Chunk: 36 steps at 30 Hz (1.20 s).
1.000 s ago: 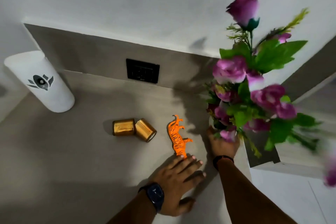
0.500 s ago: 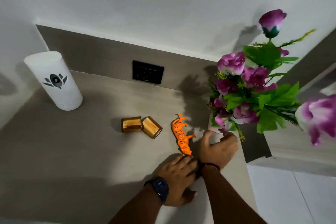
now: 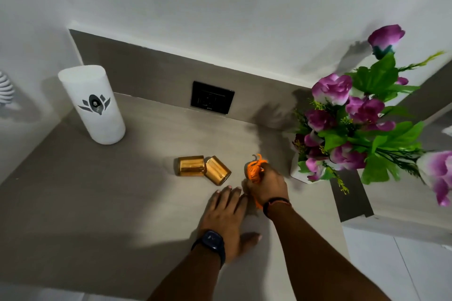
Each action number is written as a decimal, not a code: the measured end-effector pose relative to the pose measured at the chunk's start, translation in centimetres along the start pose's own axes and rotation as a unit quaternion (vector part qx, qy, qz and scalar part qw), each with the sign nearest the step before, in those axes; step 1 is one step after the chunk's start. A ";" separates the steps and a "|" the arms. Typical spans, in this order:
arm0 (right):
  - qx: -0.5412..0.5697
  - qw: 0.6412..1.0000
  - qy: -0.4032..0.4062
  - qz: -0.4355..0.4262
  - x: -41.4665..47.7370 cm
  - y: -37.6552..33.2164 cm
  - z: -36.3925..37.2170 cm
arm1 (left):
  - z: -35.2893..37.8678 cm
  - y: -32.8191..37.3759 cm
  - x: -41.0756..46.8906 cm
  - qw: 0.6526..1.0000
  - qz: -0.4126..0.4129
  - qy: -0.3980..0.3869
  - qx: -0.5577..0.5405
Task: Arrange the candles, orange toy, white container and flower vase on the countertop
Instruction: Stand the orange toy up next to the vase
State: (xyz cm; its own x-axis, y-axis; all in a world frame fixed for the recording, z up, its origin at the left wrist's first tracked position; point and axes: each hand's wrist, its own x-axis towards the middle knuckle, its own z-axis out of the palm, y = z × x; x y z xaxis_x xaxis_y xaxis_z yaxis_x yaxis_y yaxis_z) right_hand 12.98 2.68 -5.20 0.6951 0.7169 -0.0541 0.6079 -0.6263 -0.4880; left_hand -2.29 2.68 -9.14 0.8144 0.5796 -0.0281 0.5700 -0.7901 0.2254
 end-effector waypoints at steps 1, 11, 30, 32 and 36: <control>0.017 1.000 0.018 0.017 0.1 -0.2 -0.1 | 0.1 0.0 0.1 1.000 0.000 -0.002 0.003; 0.258 0.944 -0.009 0.206 2.3 -0.7 -1.9 | 0.7 0.2 0.4 1.000 -0.015 -0.021 0.008; 0.078 0.981 0.164 0.063 0.8 -3.5 -3.0 | -2.0 -1.3 -0.2 0.999 0.030 0.006 -0.021; 0.095 0.987 0.130 -0.007 1.0 -5.0 -3.1 | -4.2 -2.9 -0.6 0.995 0.070 0.075 -0.016; 0.097 0.991 -0.065 -0.069 1.3 -6.7 -2.3 | -8.1 -7.5 0.2 0.983 0.005 0.182 -0.015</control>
State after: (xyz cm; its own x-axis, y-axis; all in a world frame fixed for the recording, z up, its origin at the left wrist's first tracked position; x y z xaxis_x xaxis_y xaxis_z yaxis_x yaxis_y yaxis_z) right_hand 10.69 7.14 0.05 0.5473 0.8330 -0.0816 0.6001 -0.4584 -0.6556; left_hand -7.30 10.32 -2.93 0.7237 0.6095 0.3237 0.5550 -0.7928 0.2519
